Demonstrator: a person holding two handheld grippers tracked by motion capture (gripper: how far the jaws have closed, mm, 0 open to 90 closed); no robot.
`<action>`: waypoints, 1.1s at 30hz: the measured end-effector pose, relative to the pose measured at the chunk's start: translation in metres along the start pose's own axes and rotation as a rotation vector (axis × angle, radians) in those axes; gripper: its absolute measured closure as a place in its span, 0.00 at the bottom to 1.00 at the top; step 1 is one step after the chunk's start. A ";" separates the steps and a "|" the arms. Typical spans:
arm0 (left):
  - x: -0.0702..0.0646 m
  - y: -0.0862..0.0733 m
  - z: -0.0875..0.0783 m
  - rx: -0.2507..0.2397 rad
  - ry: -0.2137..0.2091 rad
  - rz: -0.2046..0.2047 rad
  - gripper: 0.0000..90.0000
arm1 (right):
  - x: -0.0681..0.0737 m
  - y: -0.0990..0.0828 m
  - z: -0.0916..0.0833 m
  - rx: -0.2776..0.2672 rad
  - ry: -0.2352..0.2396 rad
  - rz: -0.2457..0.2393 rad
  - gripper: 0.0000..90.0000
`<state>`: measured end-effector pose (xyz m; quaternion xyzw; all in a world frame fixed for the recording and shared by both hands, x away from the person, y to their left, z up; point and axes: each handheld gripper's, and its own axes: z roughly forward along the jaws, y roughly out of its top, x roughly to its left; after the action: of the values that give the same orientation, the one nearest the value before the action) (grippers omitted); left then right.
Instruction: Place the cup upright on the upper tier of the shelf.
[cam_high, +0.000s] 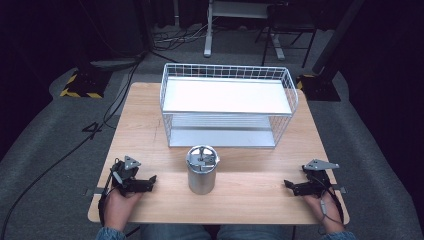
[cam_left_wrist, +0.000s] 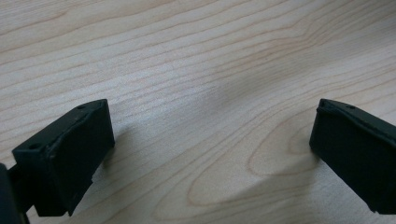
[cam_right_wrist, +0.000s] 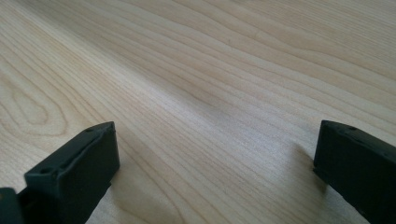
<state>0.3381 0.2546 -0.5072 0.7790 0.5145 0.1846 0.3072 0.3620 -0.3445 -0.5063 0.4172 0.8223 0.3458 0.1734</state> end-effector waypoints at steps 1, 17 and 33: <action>0.000 0.000 0.000 0.000 0.000 0.000 0.00 | 0.000 0.000 0.000 -0.001 -0.001 0.000 0.00; -0.006 0.004 -0.020 -0.069 -0.015 0.006 0.00 | 0.001 0.000 0.000 -0.002 -0.009 -0.002 0.01; -0.025 0.016 -0.062 -0.257 -0.120 0.017 0.00 | 0.001 0.000 0.000 -0.002 -0.010 -0.001 0.02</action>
<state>0.3020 0.2447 -0.4497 0.7472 0.4608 0.2047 0.4329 0.3617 -0.3441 -0.5064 0.4186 0.8212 0.3446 0.1782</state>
